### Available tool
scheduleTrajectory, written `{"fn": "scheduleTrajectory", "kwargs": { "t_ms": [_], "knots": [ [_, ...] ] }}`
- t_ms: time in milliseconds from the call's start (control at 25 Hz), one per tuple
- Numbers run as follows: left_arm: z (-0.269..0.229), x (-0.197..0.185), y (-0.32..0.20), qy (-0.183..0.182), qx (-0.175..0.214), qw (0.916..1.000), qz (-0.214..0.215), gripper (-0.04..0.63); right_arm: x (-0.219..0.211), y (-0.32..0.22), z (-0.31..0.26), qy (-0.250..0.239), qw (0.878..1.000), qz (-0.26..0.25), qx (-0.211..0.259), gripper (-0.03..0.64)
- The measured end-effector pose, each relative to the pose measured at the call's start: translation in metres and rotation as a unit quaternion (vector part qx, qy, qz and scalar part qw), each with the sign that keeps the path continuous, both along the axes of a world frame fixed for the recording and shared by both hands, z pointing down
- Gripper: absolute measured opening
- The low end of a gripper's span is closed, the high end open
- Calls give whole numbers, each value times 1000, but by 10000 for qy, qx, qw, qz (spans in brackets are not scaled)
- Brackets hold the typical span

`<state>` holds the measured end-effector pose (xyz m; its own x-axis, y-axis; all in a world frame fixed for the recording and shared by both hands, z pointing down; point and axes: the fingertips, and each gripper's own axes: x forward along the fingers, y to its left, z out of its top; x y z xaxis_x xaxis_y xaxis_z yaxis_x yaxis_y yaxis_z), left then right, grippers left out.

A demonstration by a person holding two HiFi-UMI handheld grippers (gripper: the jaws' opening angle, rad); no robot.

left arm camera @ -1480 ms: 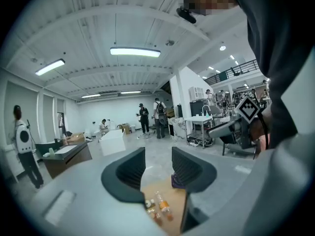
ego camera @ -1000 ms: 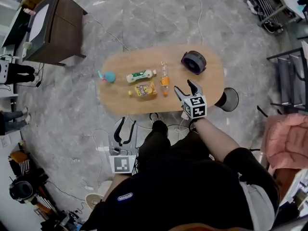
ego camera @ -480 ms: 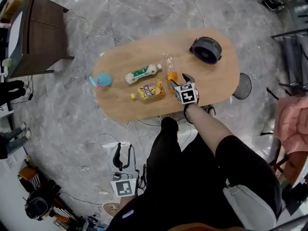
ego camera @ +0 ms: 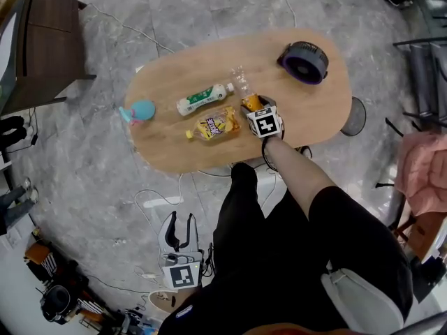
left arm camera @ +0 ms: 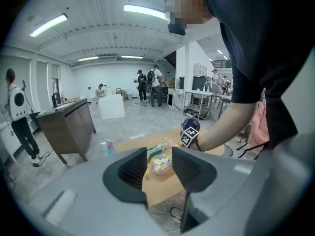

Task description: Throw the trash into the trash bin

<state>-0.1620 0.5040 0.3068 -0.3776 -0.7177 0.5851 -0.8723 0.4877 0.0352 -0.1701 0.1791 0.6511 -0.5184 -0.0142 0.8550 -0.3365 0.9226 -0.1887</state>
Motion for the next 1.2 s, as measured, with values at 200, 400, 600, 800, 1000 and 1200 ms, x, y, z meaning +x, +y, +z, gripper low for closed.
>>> {"fn": "scheduleTrajectory", "kwargs": {
  "t_ms": [200, 400, 600, 800, 1000, 1200],
  "knots": [
    [2, -3, -12, 39, 34, 9999, 124, 160, 6, -2, -29, -342, 9992, -182, -1, 321],
    [1, -6, -41, -109, 161, 9991, 374, 160, 17, -14, -85, -964, 9952, -170, -37, 321],
    [6, -5, -80, -327, 252, 9959, 801, 160, 44, -20, -151, -1658, 9858, -256, -55, 321],
    [3, -8, -132, -457, 419, 9914, 1153, 160, 80, -31, -222, -2301, 9730, -115, -151, 321],
    [-12, 0, -189, -442, 571, 9824, 1722, 160, 123, -53, -294, -2837, 9587, 144, 123, 321],
    [-6, 37, -272, -775, 477, 9715, 2188, 160, 207, -125, -327, -3301, 9415, 505, 451, 321]
  ]
}}
